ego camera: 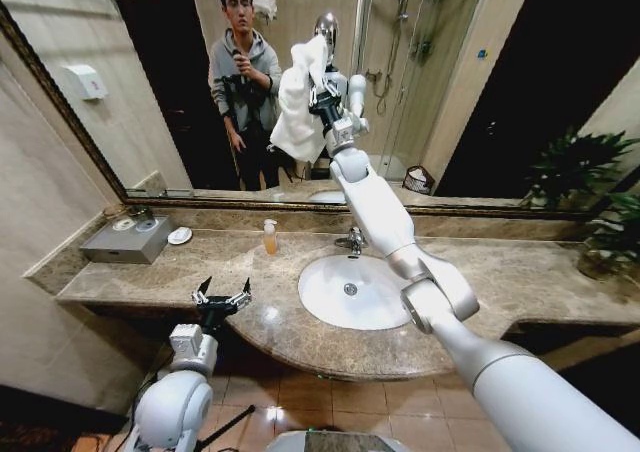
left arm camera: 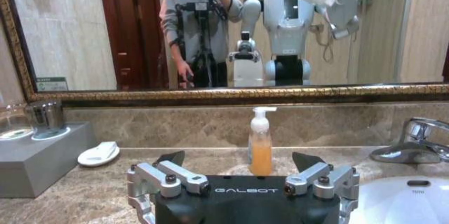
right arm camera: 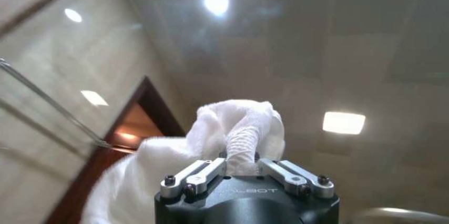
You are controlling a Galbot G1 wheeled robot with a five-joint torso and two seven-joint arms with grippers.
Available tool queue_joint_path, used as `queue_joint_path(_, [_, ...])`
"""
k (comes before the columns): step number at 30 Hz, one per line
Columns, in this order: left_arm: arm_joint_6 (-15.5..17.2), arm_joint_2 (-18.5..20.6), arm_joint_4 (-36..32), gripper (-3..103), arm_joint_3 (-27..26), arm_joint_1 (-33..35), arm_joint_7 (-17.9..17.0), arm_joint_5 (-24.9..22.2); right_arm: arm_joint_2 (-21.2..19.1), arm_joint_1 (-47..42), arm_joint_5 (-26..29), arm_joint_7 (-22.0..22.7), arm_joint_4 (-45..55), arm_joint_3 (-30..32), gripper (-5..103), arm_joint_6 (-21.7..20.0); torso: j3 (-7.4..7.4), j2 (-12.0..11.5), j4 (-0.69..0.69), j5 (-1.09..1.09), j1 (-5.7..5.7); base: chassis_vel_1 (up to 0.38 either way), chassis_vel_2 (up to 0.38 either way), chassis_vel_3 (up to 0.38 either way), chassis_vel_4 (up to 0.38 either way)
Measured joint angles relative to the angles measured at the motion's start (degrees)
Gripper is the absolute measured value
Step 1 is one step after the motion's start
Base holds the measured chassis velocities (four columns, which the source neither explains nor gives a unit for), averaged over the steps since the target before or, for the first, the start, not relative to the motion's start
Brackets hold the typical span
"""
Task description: Pick up the towel from the sink counter and wipe the mirror surface.
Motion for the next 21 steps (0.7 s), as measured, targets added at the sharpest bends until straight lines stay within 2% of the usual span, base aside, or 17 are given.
queue_joint_path(3, [0.0,0.0,0.0,100,0.0,0.0,0.0,0.0,-0.01,-0.91,-1.6,5.23,2.54,1.05,5,-2.21,0.0,0.0,-0.01,0.0,0.0,0.0,0.0,0.0,0.0])
queue_joint_path(7, [0.0,0.0,0.0,100,0.0,0.0,0.0,0.0,-0.02,-1.96,-1.52,8.76,6.56,1.94,5,-3.87,0.0,0.0,-0.03,0.01,0.01,0.0,0.0,0.0,0.0])
queue_joint_path(17, [0.0,0.0,0.0,100,0.0,0.0,0.0,0.0,-0.12,-4.45,-0.82,11.22,14.52,4.17,5,-4.94,0.0,0.0,-0.01,0.0,0.0,0.0,0.0,0.0,0.0])
queue_joint_path(21, [0.0,0.0,0.0,100,0.0,0.0,0.0,0.0,-4.99,-9.25,5.03,10.68,22.31,1.33,5,-6.63,0.0,0.0,0.0,0.01,0.0,0.0,0.0,0.0,0.0])
